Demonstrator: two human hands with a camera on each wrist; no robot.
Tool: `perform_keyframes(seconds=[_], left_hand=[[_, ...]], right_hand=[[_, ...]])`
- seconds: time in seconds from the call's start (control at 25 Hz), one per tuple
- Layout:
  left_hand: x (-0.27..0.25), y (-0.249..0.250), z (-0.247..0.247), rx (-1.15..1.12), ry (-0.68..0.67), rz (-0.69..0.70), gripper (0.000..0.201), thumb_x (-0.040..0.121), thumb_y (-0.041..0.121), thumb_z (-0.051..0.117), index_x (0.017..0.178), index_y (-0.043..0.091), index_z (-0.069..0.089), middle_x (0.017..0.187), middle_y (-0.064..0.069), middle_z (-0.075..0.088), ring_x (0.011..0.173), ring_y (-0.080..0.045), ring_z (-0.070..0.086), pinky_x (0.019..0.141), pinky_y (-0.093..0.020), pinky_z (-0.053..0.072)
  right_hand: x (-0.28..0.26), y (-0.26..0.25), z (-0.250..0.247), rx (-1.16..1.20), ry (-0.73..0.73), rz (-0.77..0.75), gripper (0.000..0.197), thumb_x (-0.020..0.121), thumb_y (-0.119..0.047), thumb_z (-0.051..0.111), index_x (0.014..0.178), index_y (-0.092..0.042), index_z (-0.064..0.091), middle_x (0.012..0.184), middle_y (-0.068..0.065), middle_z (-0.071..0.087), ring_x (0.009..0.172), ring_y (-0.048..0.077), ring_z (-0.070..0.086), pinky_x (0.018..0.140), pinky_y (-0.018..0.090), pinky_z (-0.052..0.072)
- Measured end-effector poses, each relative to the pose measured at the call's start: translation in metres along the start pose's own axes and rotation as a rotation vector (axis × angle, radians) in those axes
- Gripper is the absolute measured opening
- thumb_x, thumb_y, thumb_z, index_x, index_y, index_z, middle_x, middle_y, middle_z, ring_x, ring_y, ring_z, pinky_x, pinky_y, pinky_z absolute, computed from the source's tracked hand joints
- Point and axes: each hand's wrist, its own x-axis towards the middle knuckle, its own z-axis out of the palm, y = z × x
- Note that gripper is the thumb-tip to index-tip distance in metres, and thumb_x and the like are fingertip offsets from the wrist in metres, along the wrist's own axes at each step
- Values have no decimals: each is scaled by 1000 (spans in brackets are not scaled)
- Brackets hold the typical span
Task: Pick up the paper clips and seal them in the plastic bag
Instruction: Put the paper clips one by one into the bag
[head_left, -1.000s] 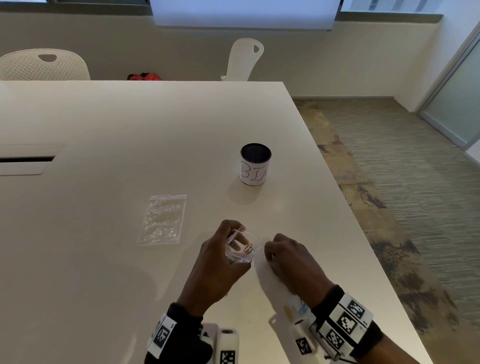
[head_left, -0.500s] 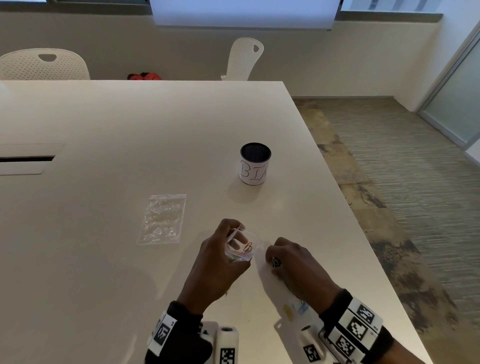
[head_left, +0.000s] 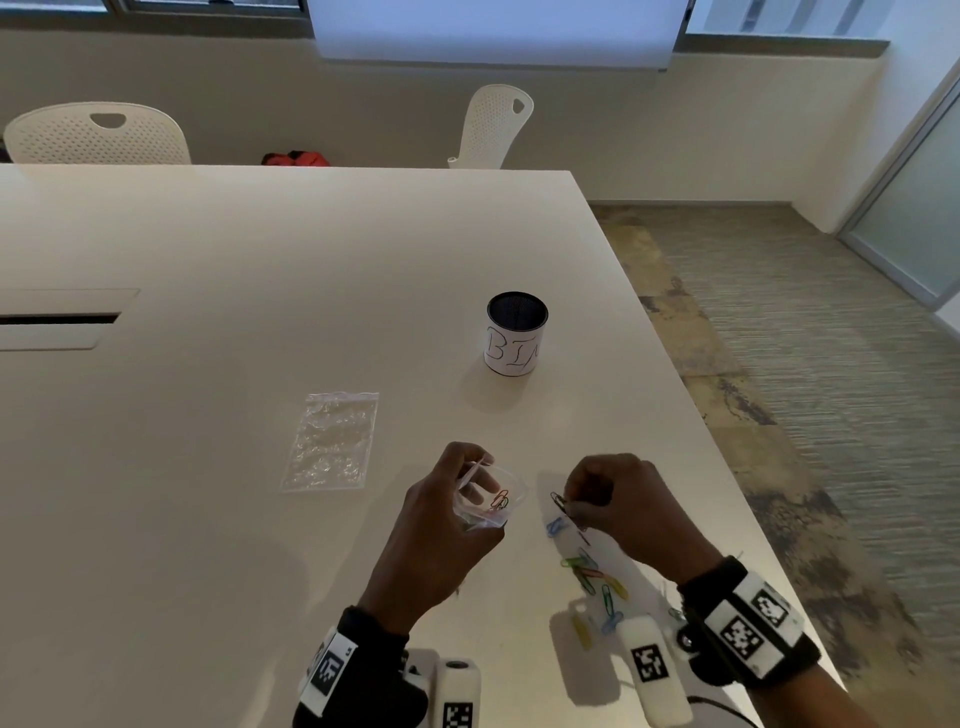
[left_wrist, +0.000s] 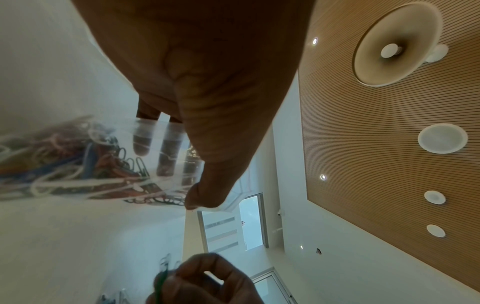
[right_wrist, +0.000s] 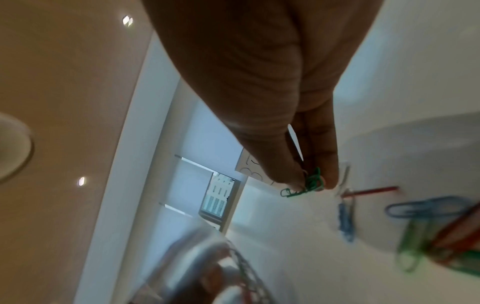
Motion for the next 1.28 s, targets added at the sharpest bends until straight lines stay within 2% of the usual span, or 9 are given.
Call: perform_keyframes(seconds=[0.16, 0.32, 0.4, 0.6, 0.72, 0.84, 0.96, 1.12, 1.28], left_hand=[[1, 1, 2, 0, -13, -8, 54, 80, 12, 84, 121, 31, 53, 101, 13, 70, 93, -8, 66, 72, -15, 57], [2, 2, 3, 15, -16, -3, 55, 80, 14, 85, 121, 31, 53, 103, 13, 70, 94, -7, 66, 72, -14, 56], [2, 2, 3, 11, -15, -11, 54, 80, 13, 85, 119, 31, 53, 103, 12, 70, 95, -6, 68, 70, -13, 56], [1, 3, 2, -6, -32, -30, 56, 82, 13, 84, 124, 30, 51, 107, 9, 71, 93, -6, 71, 69, -11, 56], [1, 2, 2, -31, -39, -12, 53, 83, 13, 84, 123, 28, 51, 106, 8, 72, 93, -7, 72, 72, -15, 58], [1, 1, 0, 14, -23, 11, 53, 82, 16, 84, 121, 30, 51, 104, 13, 70, 96, -7, 69, 73, -15, 59], [1, 0, 0, 6, -6, 19, 54, 80, 15, 85, 121, 30, 53, 103, 14, 70, 94, -8, 68, 74, -16, 58], [1, 1, 0, -15, -8, 15, 52, 81, 11, 83, 119, 31, 54, 101, 13, 71, 93, -9, 68, 72, -15, 57], [1, 1, 1, -8, -13, 10, 52, 81, 12, 83, 120, 30, 54, 102, 12, 71, 92, -9, 69, 71, -14, 57]], right_hand=[[-9, -25, -18, 407, 25, 29, 22, 82, 0, 82, 97, -12, 70, 80, 11, 80, 76, 31, 78, 77, 34, 65], [-15, -59, -18, 553, 67, -57, 23, 84, 0, 81, 103, -11, 74, 85, 11, 80, 78, 30, 78, 77, 32, 65], [-15, -71, -11, 508, 80, -138, 20, 83, 0, 81, 99, -9, 73, 85, 7, 79, 77, 22, 78, 77, 28, 64], [-9, -83, 5, 135, 19, -367, 18, 88, -9, 79, 101, -17, 69, 91, -8, 77, 86, 0, 74, 81, 11, 57], [-7, -83, 5, 123, -15, -386, 18, 90, -9, 77, 103, -16, 69, 95, -9, 77, 91, -4, 74, 84, 12, 58], [-7, -80, -3, 104, 57, -389, 15, 89, -10, 78, 101, -16, 71, 91, -11, 77, 87, -4, 74, 81, 9, 56], [-5, -64, -17, 91, 120, -334, 13, 89, -9, 78, 98, -16, 72, 87, -10, 77, 83, -1, 75, 79, 12, 58], [-1, -22, -21, -63, 24, -218, 10, 91, -12, 76, 96, -20, 76, 85, -10, 76, 79, 0, 72, 76, 20, 60], [-2, 11, -4, -199, -73, -183, 21, 94, -20, 73, 114, -23, 76, 116, -9, 73, 99, 1, 67, 92, 28, 58]])
